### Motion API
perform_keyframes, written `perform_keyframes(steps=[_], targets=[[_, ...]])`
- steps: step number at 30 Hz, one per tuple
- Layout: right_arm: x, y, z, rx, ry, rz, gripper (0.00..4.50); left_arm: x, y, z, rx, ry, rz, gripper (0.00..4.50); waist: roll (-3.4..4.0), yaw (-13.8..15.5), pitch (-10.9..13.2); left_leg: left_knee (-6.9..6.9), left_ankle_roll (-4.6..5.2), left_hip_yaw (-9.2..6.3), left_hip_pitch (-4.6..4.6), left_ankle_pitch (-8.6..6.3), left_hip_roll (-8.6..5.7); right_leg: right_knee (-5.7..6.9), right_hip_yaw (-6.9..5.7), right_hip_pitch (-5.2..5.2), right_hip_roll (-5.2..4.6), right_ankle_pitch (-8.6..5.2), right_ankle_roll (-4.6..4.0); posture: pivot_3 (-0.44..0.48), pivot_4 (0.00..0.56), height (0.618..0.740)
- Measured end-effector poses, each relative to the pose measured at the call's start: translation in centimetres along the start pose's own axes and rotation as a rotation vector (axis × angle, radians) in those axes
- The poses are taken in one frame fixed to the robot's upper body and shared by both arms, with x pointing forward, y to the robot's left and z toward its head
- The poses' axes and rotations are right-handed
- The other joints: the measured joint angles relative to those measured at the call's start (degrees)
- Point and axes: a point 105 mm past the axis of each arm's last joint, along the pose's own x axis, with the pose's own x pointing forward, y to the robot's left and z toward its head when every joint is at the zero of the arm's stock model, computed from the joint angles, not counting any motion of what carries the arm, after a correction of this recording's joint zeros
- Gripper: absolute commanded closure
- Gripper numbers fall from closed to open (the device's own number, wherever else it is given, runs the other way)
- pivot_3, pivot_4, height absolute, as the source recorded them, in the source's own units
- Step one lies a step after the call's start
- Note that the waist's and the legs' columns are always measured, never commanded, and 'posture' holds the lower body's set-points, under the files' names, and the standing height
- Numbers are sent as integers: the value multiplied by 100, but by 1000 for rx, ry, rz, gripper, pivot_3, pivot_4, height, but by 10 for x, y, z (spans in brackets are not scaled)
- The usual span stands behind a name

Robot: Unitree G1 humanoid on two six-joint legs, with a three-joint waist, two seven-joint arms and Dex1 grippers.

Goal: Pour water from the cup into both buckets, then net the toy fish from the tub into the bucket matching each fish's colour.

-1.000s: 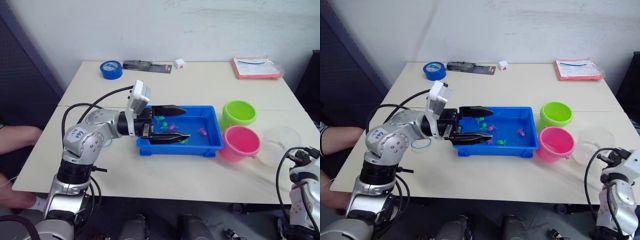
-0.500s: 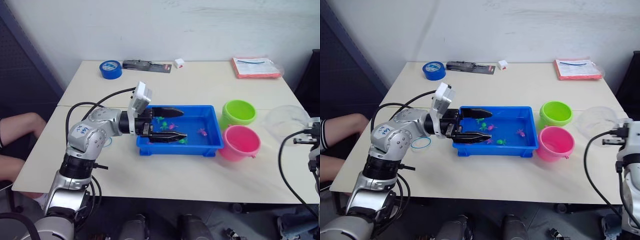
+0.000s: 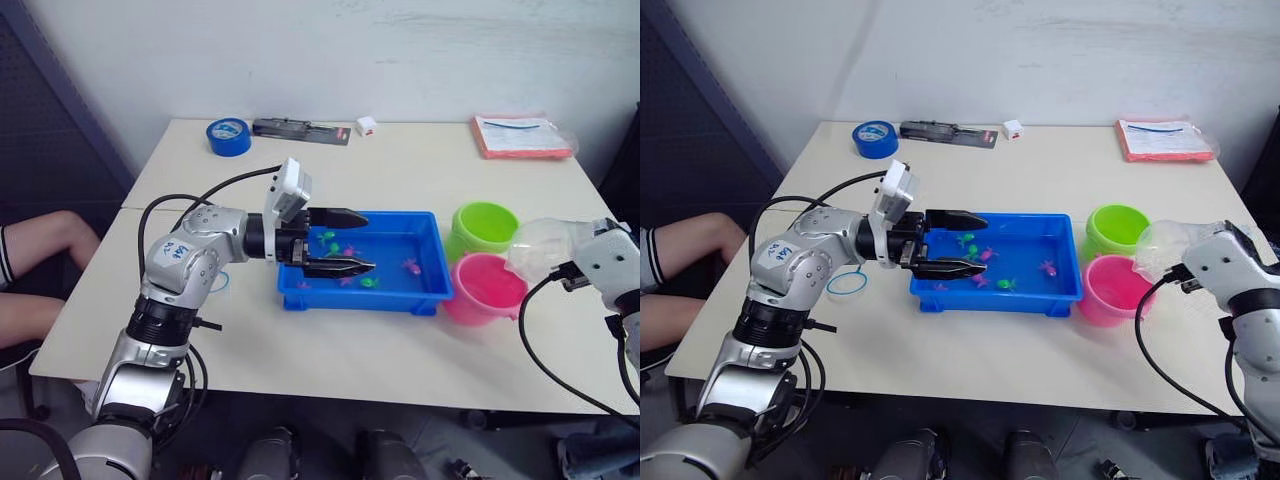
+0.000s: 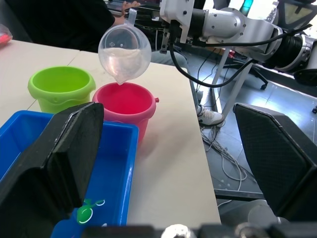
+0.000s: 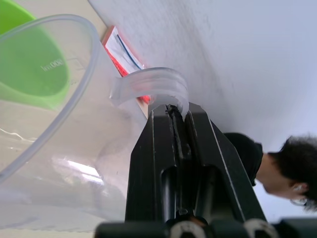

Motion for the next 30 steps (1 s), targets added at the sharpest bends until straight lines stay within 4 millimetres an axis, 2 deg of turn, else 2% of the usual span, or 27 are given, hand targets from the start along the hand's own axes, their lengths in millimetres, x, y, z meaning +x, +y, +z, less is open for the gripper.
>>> perform_keyframes(steps=[6,11,14,18,26,30], targets=[[1,2,8,-124,-48,15,3848,0,3,-3,-13,-4,7,0,-5,-2,3,1,6,2,1,4,-1,1,0,3,0,1,1,0,150,740],[1,4,10,-130,-57,19,3848,1,3,-3,-6,-7,4,0,-11,-4,5,1,5,2,5,6,0,3,-2,8,2,2,4,0,150,740],[1,8,6,-28,-34,13,3848,2,4,-3,-2,-7,5,0,-17,-1,7,2,1,2,7,10,0,4,-3,11,4,5,9,0,150,740],[-2,14,-14,170,51,10,3848,1,9,-2,-6,-20,18,0,-18,8,8,2,2,2,5,15,-1,5,-3,13,1,11,20,0,150,740],[-1,-3,-30,428,124,-59,3848,-1,23,1,-25,-41,49,0,-18,-6,7,2,2,4,8,16,1,14,-2,10,1,14,25,0,150,740],[20,-13,-29,602,144,-75,3848,8,39,0,-41,-45,94,0,-18,-17,8,3,8,7,10,20,1,19,1,7,1,16,28,0,150,740]])
